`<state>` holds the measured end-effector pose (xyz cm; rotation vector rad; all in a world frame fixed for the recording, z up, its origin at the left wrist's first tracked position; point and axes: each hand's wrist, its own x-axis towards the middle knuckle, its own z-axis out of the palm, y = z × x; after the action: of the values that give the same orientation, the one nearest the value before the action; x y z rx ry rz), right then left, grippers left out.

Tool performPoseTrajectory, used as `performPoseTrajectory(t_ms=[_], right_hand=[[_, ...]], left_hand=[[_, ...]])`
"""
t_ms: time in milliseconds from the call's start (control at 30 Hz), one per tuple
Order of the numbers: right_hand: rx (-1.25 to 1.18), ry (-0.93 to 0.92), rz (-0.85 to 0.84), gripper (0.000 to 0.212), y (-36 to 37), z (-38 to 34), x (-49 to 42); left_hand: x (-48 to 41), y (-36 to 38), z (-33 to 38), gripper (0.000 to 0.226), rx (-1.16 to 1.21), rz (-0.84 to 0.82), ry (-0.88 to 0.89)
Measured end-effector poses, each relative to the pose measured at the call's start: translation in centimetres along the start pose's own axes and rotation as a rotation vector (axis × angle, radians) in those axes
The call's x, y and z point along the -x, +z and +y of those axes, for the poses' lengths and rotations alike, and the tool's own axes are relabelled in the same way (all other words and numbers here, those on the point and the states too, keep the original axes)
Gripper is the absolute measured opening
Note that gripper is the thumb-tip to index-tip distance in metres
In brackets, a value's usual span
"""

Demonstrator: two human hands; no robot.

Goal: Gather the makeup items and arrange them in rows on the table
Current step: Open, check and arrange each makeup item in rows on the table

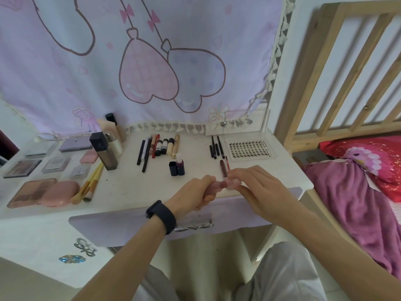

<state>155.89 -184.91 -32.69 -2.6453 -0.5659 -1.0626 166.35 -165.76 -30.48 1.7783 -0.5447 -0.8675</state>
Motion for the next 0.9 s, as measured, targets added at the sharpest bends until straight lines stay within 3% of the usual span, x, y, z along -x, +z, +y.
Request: performPoseTrajectory(t_ms=[133, 233, 367, 500, 633, 767, 900], right_hand=[[0.074, -0.091, 0.083, 0.02, 0.7, 0.8, 0.6], [0.089, -0.054, 0.131, 0.017, 0.3, 1.5, 1.2], [0.063, 0.098, 0.174, 0.018, -0.9, 2.5, 1.9], [-0.109, 0.403, 0.154, 0.022, -1.0, 2.1, 2.7], [-0.324, 0.662, 0.189, 0.021, -0.6, 1.9, 2.6], [-0.393, 0.816, 0.211, 0.015, 0.2, 3.1, 2.9], [-0.409, 0.995, 0.202, 0.017, 0.8, 5.4, 3.7]], left_hand=[[-0.3, -0.1, 0.0, 0.053, 0.104, -0.058, -0.144], [-0.4, -0.4, -0.1, 0.044, 0.187, -0.084, -0.212], [-0.5, -1.1, -0.4, 0.031, 0.18, 0.003, -0.157], [-1.0, -0.7, -0.3, 0.055, 0.218, 0.068, -0.071], [-1.6, 0.2, 0.3, 0.046, 0.265, 0.116, 0.032], [-2.8, 1.3, 1.0, 0.061, 0.068, 0.197, 0.18], [-4.4, 2.6, 2.3, 0.053, -0.047, 0.3, 0.27]])
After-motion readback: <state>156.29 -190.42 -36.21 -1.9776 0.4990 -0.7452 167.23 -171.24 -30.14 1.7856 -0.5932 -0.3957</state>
